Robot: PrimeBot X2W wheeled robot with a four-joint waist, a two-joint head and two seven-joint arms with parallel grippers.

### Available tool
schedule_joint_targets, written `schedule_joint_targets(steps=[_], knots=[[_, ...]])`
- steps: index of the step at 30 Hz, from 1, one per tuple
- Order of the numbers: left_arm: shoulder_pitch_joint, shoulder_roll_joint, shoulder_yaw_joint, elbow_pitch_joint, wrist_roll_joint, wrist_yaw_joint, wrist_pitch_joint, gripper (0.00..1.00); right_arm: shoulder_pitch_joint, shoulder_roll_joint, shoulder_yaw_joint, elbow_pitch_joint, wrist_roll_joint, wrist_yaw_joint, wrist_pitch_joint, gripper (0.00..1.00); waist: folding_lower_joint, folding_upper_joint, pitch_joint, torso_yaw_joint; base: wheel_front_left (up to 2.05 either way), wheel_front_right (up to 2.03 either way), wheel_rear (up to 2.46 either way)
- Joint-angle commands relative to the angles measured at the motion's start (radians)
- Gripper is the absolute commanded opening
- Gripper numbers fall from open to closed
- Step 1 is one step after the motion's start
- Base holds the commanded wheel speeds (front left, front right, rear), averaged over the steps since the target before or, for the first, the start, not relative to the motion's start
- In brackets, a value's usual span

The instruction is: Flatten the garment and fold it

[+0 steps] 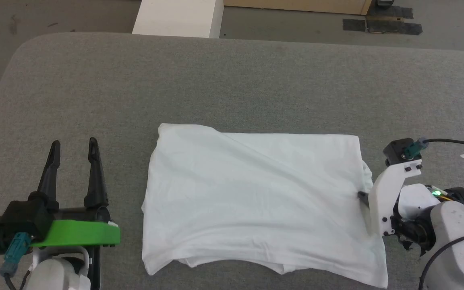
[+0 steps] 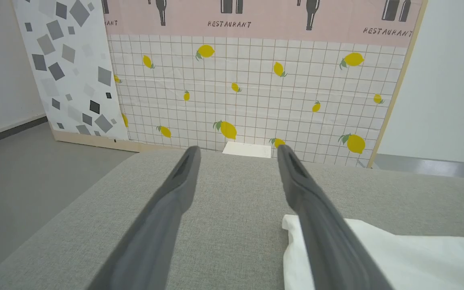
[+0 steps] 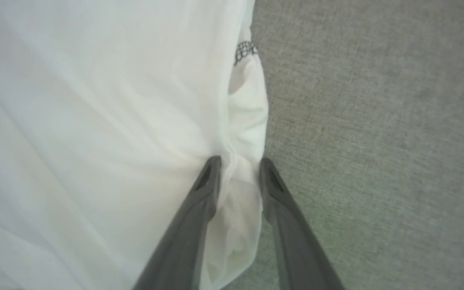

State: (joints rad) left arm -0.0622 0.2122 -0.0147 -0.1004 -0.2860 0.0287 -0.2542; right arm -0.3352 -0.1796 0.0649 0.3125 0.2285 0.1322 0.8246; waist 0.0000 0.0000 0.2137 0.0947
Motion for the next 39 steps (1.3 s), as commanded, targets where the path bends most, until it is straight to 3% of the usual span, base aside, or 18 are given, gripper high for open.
schedule_joint_targets(steps=[1, 11, 16, 21, 26, 30, 35, 39], knots=[[-0.002, -0.011, 0.010, 0.005, 0.010, -0.011, -0.007, 1.00, 0.017, -0.003, -0.009, 0.039, 0.013, -0.002, -0.003, 0.00, 0.0000, 0.0000, -0.006, -0.006, 0.00, 0.00, 0.00], [0.007, -0.061, 0.060, 0.026, 0.056, -0.068, -0.008, 1.00, 0.032, -0.152, -0.246, 0.004, -0.045, -0.002, 0.030, 0.00, 0.0000, 0.0000, -0.038, -0.019, 0.00, 0.00, 0.00], [0.014, -0.083, 0.071, 0.034, 0.070, -0.087, -0.008, 1.00, 0.048, -0.159, -0.305, -0.036, -0.082, -0.002, 0.071, 0.00, 0.0000, 0.0000, -0.049, -0.019, 0.00, 0.00, 0.00], [0.021, -0.098, 0.081, 0.042, 0.079, -0.104, -0.008, 1.00, 0.069, -0.170, -0.237, -0.144, -0.040, -0.002, 0.130, 0.00, 0.0000, 0.0000, -0.072, -0.019, 0.00, 0.00, 0.00], [0.031, -0.110, 0.083, 0.054, 0.084, -0.119, -0.008, 1.00, 0.105, -0.194, -0.136, -0.317, 0.074, -0.002, 0.212, 0.00, 0.0000, 0.0000, -0.098, -0.017, 0.00, 0.00, 0.00], [0.037, -0.119, 0.083, 0.056, 0.088, -0.126, -0.008, 1.00, 0.109, -0.176, -0.070, -0.421, 0.138, -0.002, 0.241, 0.00, 0.0000, 0.0000, -0.108, -0.012, 0.00, 0.00, 0.00], [0.034, -0.132, 0.074, 0.059, 0.094, -0.138, -0.008, 1.00, 0.064, -0.076, 0.030, -0.403, 0.171, -0.002, 0.198, 0.00, 0.0000, 0.0000, -0.105, 0.018, 0.00, 0.00, 0.00], [0.030, -0.138, 0.066, 0.067, 0.098, -0.144, -0.008, 1.00, 0.001, -0.007, 0.115, -0.314, 0.168, -0.002, 0.124, 0.00, 0.0000, 0.0000, -0.092, 0.057, 0.00, 0.00, 0.00]])
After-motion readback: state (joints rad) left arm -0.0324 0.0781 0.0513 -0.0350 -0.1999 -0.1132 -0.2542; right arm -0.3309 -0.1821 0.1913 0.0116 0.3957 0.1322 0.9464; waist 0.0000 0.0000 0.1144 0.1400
